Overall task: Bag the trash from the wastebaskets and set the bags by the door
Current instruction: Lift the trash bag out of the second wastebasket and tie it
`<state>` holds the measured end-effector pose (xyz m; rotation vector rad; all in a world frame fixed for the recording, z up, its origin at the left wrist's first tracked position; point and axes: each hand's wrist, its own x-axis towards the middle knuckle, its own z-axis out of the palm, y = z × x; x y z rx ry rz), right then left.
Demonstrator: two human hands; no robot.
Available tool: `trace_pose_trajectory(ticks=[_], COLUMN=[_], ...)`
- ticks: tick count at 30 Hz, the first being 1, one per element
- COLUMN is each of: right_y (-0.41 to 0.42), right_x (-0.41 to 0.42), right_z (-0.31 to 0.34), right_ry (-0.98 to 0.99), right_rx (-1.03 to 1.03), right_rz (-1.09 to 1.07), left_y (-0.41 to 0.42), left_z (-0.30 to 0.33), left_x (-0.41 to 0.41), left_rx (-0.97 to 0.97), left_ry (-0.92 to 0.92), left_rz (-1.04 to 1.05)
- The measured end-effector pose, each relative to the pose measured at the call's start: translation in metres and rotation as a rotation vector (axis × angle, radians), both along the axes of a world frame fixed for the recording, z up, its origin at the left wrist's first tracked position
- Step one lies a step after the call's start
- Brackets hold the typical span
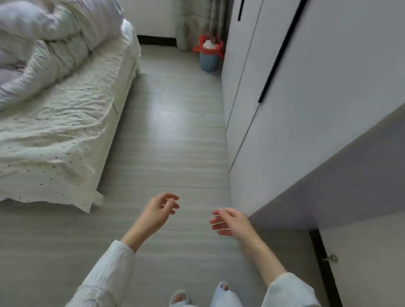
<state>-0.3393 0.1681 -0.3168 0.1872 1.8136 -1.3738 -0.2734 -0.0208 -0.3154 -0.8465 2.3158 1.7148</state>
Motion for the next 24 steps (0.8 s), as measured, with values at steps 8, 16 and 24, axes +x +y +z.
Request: trace_pose_trajectory(ticks=[8, 16, 24], right_y=[-0.144, -0.272, -0.398], right_x=[-0.150, -0.353, -0.515], right_z=[0.012, 0.047, 0.041], right_ry=[0.113, 0.217, 0.190], right_rx=[-0.046, -0.109, -0.103], right_rz=[0.124, 0.158, 0.208], left_y=[-0.119, -0.236, -0.363], left_z=[-0.003, 0.037, 0.026], left_x=[-0.106, -0.294, -0.439], left_rx=[0.001, -0.004, 0.014], left_ry=[-0.019, 0.090, 0.057], left_rz=[0.112, 0.181, 0.264])
